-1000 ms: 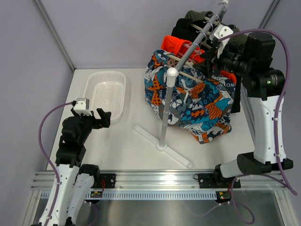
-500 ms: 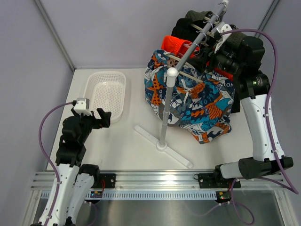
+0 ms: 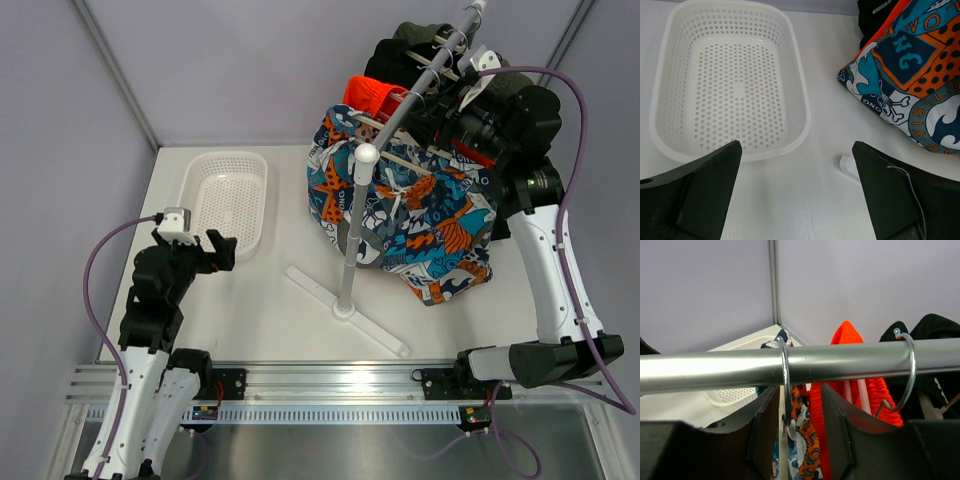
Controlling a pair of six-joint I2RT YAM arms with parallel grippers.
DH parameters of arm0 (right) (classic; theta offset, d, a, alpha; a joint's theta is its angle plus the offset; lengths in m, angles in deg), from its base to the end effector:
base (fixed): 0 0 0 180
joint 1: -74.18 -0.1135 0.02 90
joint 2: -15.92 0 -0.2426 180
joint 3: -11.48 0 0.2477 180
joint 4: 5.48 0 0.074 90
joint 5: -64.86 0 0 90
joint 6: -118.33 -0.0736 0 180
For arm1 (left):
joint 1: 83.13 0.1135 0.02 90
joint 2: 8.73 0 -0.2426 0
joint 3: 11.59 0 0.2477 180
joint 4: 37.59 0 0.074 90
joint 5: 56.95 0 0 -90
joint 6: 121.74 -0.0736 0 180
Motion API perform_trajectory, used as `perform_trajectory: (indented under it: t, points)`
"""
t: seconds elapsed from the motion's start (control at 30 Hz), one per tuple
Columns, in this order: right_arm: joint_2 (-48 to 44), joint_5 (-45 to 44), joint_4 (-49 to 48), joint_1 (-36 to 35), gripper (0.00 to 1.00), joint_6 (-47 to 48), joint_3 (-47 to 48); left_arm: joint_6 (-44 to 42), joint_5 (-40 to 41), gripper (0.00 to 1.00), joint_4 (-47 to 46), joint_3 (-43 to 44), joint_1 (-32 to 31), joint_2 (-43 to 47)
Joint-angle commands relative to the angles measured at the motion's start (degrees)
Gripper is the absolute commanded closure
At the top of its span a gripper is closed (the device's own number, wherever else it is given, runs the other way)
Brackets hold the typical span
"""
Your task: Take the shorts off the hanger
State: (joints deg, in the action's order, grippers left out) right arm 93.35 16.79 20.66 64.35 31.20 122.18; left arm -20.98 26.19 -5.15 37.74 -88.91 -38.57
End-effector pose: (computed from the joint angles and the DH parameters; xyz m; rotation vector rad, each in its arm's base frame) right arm 0.2892 0.1000 0.5022 -0.7507 1.3099 0.6249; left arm 0.1846 -0.0275 0.2839 0.0076 1.8061 -0.3136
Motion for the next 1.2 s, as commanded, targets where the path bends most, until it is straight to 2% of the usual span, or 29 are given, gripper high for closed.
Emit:
perform_trajectory:
  t: [0.0,0.23,0.37,0.6,0.87,1.17]
  points:
    - [0.2,2.8,-6.0,-0.5,0.55,-2.5,-0.2,-0.8,0.6,0.01,-1.4,1.9,0.1,-0.4]
    - [0.6,2.6,-6.1,-0.5,0.68,-2.5,-0.9,-0.7,0.6,0.01,-1.3,2.0,0.1,-0.5]
    - [0.8,3.2,-5.4,-0.5,0.83,-2.5,-0.5,-0.7,0.6,0.01,-1.3,2.0,0.1,-0.5]
    - [-0.1,3.1,-2.5,-0.4,1.00,-1.7,1.4,-0.7,0.6,0.01,-1.2,2.0,0.1,-0.3]
    - [-1.9,3.4,2.9,1.1,1.00,-0.9,5.5,-0.7,0.6,0.01,-1.2,2.0,0.1,-0.1]
    - [-3.2,7.2,6.0,6.6,1.00,-1.6,7.2,-0.7,0.3,0.01,-1.4,2.0,0.1,0.0]
